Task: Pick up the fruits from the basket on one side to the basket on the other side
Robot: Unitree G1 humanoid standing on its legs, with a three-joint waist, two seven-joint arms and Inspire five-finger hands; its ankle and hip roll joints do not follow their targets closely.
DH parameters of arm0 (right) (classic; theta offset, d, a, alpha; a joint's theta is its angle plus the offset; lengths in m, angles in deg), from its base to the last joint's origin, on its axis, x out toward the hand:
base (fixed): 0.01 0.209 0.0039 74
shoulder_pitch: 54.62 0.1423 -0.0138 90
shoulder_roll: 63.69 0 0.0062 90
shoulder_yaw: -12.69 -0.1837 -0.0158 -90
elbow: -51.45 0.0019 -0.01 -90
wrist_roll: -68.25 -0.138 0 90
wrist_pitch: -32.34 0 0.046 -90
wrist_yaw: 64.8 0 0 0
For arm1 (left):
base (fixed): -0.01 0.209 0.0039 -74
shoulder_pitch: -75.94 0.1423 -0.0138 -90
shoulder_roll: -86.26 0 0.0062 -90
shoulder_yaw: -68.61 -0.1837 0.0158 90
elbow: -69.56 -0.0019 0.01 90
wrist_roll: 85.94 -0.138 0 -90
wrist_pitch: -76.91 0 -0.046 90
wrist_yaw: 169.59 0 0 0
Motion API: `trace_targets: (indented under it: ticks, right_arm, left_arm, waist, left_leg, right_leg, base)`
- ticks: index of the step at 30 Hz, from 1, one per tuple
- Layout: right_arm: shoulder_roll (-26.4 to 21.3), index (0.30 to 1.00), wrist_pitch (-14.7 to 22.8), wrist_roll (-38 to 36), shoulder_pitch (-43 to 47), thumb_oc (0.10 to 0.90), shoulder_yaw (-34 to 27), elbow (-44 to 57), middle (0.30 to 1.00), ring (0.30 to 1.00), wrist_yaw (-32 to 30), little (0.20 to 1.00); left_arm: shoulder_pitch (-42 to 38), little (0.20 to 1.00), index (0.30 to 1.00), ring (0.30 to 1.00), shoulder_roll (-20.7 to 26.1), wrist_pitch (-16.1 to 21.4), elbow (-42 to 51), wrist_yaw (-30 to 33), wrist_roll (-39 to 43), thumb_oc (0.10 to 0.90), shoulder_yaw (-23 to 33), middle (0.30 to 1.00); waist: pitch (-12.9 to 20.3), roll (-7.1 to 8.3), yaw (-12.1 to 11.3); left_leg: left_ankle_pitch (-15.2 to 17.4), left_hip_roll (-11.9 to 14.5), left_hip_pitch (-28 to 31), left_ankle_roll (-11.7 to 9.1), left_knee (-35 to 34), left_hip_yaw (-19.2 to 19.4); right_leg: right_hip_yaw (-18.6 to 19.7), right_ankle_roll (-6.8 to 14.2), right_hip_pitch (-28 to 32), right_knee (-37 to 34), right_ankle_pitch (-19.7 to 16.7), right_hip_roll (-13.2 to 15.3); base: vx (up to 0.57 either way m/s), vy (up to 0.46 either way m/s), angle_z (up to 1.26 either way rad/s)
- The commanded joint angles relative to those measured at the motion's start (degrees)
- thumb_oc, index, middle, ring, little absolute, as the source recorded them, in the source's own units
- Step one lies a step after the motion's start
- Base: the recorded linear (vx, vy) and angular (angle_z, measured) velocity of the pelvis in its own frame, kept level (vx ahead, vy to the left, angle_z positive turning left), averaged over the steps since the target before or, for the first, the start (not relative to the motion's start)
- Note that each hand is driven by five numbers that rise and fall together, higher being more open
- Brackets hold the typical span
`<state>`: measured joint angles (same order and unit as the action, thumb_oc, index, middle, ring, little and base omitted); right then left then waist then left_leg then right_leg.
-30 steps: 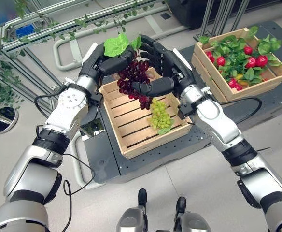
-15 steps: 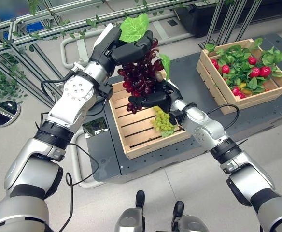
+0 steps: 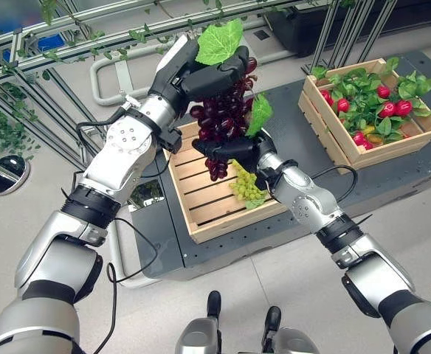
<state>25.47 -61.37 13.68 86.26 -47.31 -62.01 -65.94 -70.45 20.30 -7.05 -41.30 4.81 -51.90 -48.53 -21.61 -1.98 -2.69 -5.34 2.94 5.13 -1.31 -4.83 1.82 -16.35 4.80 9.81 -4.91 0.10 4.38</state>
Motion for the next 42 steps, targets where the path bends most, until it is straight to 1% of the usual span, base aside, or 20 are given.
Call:
trace_targets:
  ticks: [1, 6, 7, 8, 12, 13, 19, 20, 21, 22, 27, 33, 36, 42]
  right_arm:
    - [6.5, 0.9, 12.5, -5.0, -3.3, 0.8, -3.5, 4.8, 0.9, 0.9, -0.4, 0.9]
    - [6.4, 0.9, 15.1, -6.2, -3.7, 0.8, -4.9, 6.9, 0.9, 0.9, -0.3, 0.9]
    - [6.6, 0.714, 16.1, -6.7, -3.8, 0.676, -5.4, 7.1, 0.714, 0.714, 0.0, 0.714]
    - [6.6, 0.3, 17.0, -7.2, -4.0, 0.4, -5.8, 6.8, 0.3, 0.3, 0.0, 0.3]
    - [6.4, 0.3, 16.9, -8.4, -5.4, 0.4, -6.5, 7.8, 0.3, 0.3, 1.3, 0.3]
    - [6.2, 0.3, 16.7, -8.4, -6.1, 0.4, -6.8, 8.3, 0.3, 0.3, 1.3, 0.3]
    - [5.7, 0.3, 16.4, -8.4, -6.5, 0.4, -7.3, 7.1, 0.3, 0.3, 1.5, 0.3]
    - [5.7, 0.3, 16.3, -8.8, -6.4, 0.4, -7.4, 6.9, 0.3, 0.3, 1.5, 0.3]
    - [5.8, 0.3, 16.2, -9.4, -6.6, 0.4, -7.5, 6.8, 0.3, 0.3, 1.8, 0.3]
    - [5.8, 0.3, 16.1, -9.6, -6.8, 0.4, -7.6, 6.9, 0.3, 0.3, 2.3, 0.3]
    - [6.1, 0.3, 16.5, -7.6, -8.2, 0.4, -7.7, 9.1, 0.3, 0.3, 2.3, 0.3]
    - [5.7, 0.3, 16.8, -2.9, -10.5, 0.4, -8.6, 12.6, 0.3, 0.3, 1.9, 0.3]
    - [4.8, 0.3, 17.2, -0.2, -12.5, 0.4, -9.6, 14.0, 0.3, 0.3, 1.1, 0.3]
    - [2.5, 0.3, 18.6, 2.1, -17.4, 0.4, -13.2, 15.0, 0.3, 0.3, 1.1, 0.3]
  left_arm:
    - [-1.3, 0.3, 0.3, 0.3, -5.6, 6.6, -6.6, -2.6, 0.7, 0.4, -0.8, 0.3]
    - [0.4, 0.3, 0.3, 0.3, -6.1, 6.7, -8.1, -4.9, 0.9, 0.4, -0.3, 0.3]
    - [0.7, 0.3, 0.3, 0.3, -6.5, 6.6, -8.5, -5.2, 0.7, 0.4, -0.2, 0.3]
    - [1.2, 0.3, 0.3, 0.3, -6.7, 6.5, -8.7, -5.3, 0.8, 0.4, 0.0, 0.3]
    - [2.2, 0.3, 0.3, 0.3, -6.7, 6.7, -8.8, -5.2, 1.6, 0.4, 0.7, 0.3]
    - [3.0, 0.3, 0.3, 0.3, -6.8, 7.3, -8.9, -5.2, 1.8, 0.4, 1.4, 0.3]
    - [3.2, 0.3, 0.3, 0.3, -7.4, 8.4, -8.9, -4.1, 3.9, 0.4, 2.6, 0.3]
    - [3.2, 0.505, 0.505, 0.505, -7.6, 8.3, -8.9, -3.7, 3.9, 0.536, 2.7, 0.505]
    - [3.2, 0.627, 0.627, 0.627, -7.8, 8.0, -8.9, -2.9, 4.1, 0.618, 3.0, 0.627]
    - [3.5, 0.9, 0.9, 0.9, -8.1, 8.3, -8.8, -2.6, 4.5, 0.8, 3.2, 0.9]
    - [5.7, 0.9, 0.9, 0.9, -8.6, 10.2, -7.7, -0.5, 6.0, 0.8, 5.4, 0.9]
    - [9.0, 0.9, 0.9, 0.9, -9.9, 12.3, -7.4, 2.5, 5.6, 0.8, 8.4, 0.9]
    - [11.2, 0.9, 0.9, 0.9, -10.2, 12.7, -7.6, 2.9, 5.0, 0.8, 9.8, 0.9]
    - [16.3, 0.9, 0.9, 0.9, -10.2, 13.4, -7.9, 3.2, 3.3, 0.8, 12.6, 0.9]
  waist:
    - [19.0, 0.18, -1.1]
    - [19.0, 0.24, -0.8]
    - [19.0, 0.28, -0.7]
    - [19.1, 0.34, -0.6]
    - [19.1, 0.42, -0.4]
    - [19.1, 0.47, -0.3]
    - [19.1, 0.67, -0.2]
    - [19.1, 0.69, -0.2]
    - [19.1, 0.72, -0.1]
    - [19.1, 0.75, 0.0]
    - [19.0, 0.96, 0.2]
    - [18.9, 1.17, 1.0]
    - [18.9, 1.26, 1.5]
    - [18.7, 1.3, 2.9]
  left_leg:
    - [5.4, 0.9, 1.6, -3.1, -0.2, 0.0]
    - [5.5, 0.8, 1.9, -2.9, -0.2, 0.3]
    - [5.5, 0.9, 1.9, -2.9, -0.2, 0.4]
    - [5.5, 0.8, 2.0, -2.9, -0.2, 0.5]
    - [5.6, 0.8, 2.1, -2.8, -0.2, 0.5]
    - [5.7, 0.8, 2.2, -2.8, -0.2, 0.6]
    - [5.8, 0.9, 2.4, -2.9, -0.2, 0.7]
    - [5.8, 1.0, 2.4, -2.9, -0.2, 0.8]
    - [5.8, 1.0, 2.4, -2.9, -0.2, 0.8]
    - [5.9, 1.0, 2.5, -2.9, -0.2, 0.8]
    - [5.9, 1.1, 2.6, -2.9, -0.2, 0.8]
    - [6.2, 1.2, 2.9, -2.8, -0.2, 1.2]
    - [6.3, 1.3, 3.1, -2.8, -0.2, 1.6]
    - [6.7, 1.6, 3.7, -2.7, -0.2, 2.8]
  right_leg:
    - [2.1, 2.3, -0.2, -0.1, -1.5, 5.6]
    - [2.4, 2.3, -0.2, -0.1, -1.6, 5.7]
    - [2.5, 2.4, -0.2, -0.1, -1.7, 5.7]
    - [2.5, 2.4, -0.2, -0.1, -1.7, 5.7]
    - [2.7, 2.4, -0.2, -0.1, -1.6, 5.6]
    - [2.8, 2.3, -0.1, -0.1, -1.6, 5.6]
    - [2.8, 2.3, -0.1, -0.1, -1.6, 5.6]
    - [2.8, 2.2, -0.1, -0.1, -1.6, 5.6]
    - [2.8, 2.2, -0.1, -0.1, -1.5, 5.6]
    - [2.9, 2.2, -0.1, -0.1, -1.5, 5.5]
    - [3.0, 2.1, -0.1, -0.1, -1.4, 5.4]
    - [3.8, 1.9, -0.2, -0.1, -1.3, 5.1]
    - [4.2, 1.9, -0.3, -0.1, -1.3, 5.0]
    - [5.3, 2.0, -0.5, -0.1, -1.4, 4.7]
  base:
    - [0.0, 0.0, 0.0]
    - [0.0, 0.0, 0.0]
    - [0.0, 0.0, 0.0]
    - [0.0, 0.0, 0.0]
    - [0.0, 0.0, 0.0]
    - [0.0, 0.0, 0.0]
    - [0.0, 0.0, 0.0]
    - [0.0, 0.0, 0.0]
    - [0.0, 0.0, 0.0]
    - [0.0, 0.0, 0.0]
    - [0.0, 0.0, 0.0]
    - [0.0, -0.003, -0.04]
    - [0.0, -0.006, -0.1]
    - [0.0, -0.008, -0.08]
